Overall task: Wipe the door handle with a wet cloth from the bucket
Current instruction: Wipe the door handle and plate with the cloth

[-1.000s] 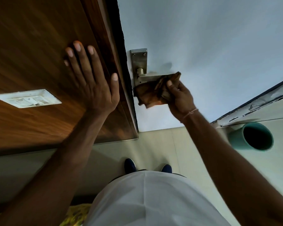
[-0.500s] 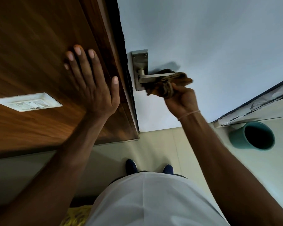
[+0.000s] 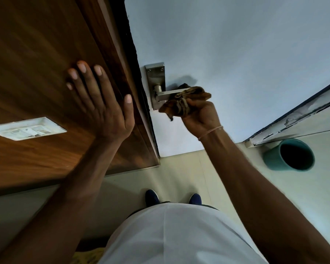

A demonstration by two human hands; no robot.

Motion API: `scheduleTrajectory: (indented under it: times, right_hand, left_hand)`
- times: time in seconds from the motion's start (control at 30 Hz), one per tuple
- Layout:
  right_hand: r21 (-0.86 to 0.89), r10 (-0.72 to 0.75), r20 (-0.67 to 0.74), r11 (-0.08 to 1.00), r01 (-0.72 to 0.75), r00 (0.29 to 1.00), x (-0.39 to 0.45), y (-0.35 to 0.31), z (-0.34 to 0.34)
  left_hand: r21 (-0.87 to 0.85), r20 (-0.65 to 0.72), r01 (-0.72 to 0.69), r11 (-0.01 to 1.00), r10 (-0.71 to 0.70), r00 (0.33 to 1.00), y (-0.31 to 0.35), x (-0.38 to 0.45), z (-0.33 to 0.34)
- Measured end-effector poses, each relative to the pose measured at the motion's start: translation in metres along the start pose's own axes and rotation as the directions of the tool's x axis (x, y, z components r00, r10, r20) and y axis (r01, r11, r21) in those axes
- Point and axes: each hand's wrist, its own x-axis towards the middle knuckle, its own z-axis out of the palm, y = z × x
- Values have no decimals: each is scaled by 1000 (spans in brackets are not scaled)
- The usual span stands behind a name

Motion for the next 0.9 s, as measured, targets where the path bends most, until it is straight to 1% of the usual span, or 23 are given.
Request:
scheduleTrajectory:
  times: [0.07, 0.13, 0.2, 0.23, 0.27, 0.3, 0.33, 0.37, 0.4, 0.43, 0.47, 0.53, 0.6, 0.67, 0.77, 0.83, 0.87, 0.9]
  right_hand:
    - [-78, -33, 23, 996, 34, 999, -2, -17, -9]
    - [-270, -97, 77, 956, 114, 992, -3, -33, -11]
    - [-498, -155, 181, 837, 226, 971, -6, -44, -6]
    - [-598, -169, 221, 754, 271, 960, -7, -48, -2]
    - [-698, -192, 244, 646, 310, 951, -8, -50, 4]
    - [-816, -235, 248, 472, 334, 940, -8, -52, 8]
    - [-912, -271, 276, 231, 340, 922, -7, -54, 11]
    - [-941, -300, 333, -45, 336, 894, -5, -56, 14]
    - [-897, -292, 419, -280, 342, 860, -4, -56, 19]
    - [-822, -257, 500, -440, 360, 827, -2, -55, 23]
    - [-756, -205, 555, -529, 385, 806, -2, -50, 28]
    - [-643, -122, 630, -636, 427, 767, -2, -33, 41]
    - [-530, -67, 699, -717, 453, 712, -1, -8, 54]
    - [-480, -62, 714, -768, 424, 697, 0, 8, 61]
    - [-528, -95, 692, -742, 412, 715, 2, -1, 53]
    - [-529, -73, 684, -735, 424, 725, 0, -18, 44]
    - [-531, -50, 663, -735, 422, 747, 0, -26, 40]
    - [-554, -34, 614, -731, 399, 788, -1, -33, 38]
  left_hand:
    - [-3, 7, 3, 1000, -3, 1000, 0, 0, 0]
    - [-1, 9, 5, 1000, -5, 1000, 1, -1, 0]
    - [4, 10, 5, 1000, -5, 1000, 2, 0, -2]
    - [10, 13, 4, 1000, -5, 1000, 2, 0, -2]
    - [12, 15, 4, 1000, -4, 1000, 2, 0, -3]
    - [12, 14, 7, 1000, -7, 1000, 2, 1, -3]
    - [13, 12, 10, 1000, -10, 1000, 2, 1, -3]
    - [17, 15, 12, 1000, -12, 1000, 2, 1, -4]
    - [22, 21, 11, 1000, -12, 1000, 2, 0, -4]
    - [26, 27, 9, 1000, -9, 1000, 2, 0, -4]
    - [29, 30, 6, 1000, -6, 1000, 2, 0, -4]
    - [31, 26, 7, 1000, -8, 1000, 2, 0, -4]
    - [30, 18, 12, 999, -12, 1000, 2, 1, -3]
    - [30, 7, 11, 999, -11, 1000, 2, 1, -2]
    - [30, 4, 7, 1000, -7, 1000, 2, 1, -2]
    - [31, 10, 7, 999, -7, 1000, 2, 0, -1]
    - [29, 9, 9, 1000, -10, 1000, 2, 0, -1]
    - [27, 6, 12, 1000, -12, 1000, 2, 0, -1]
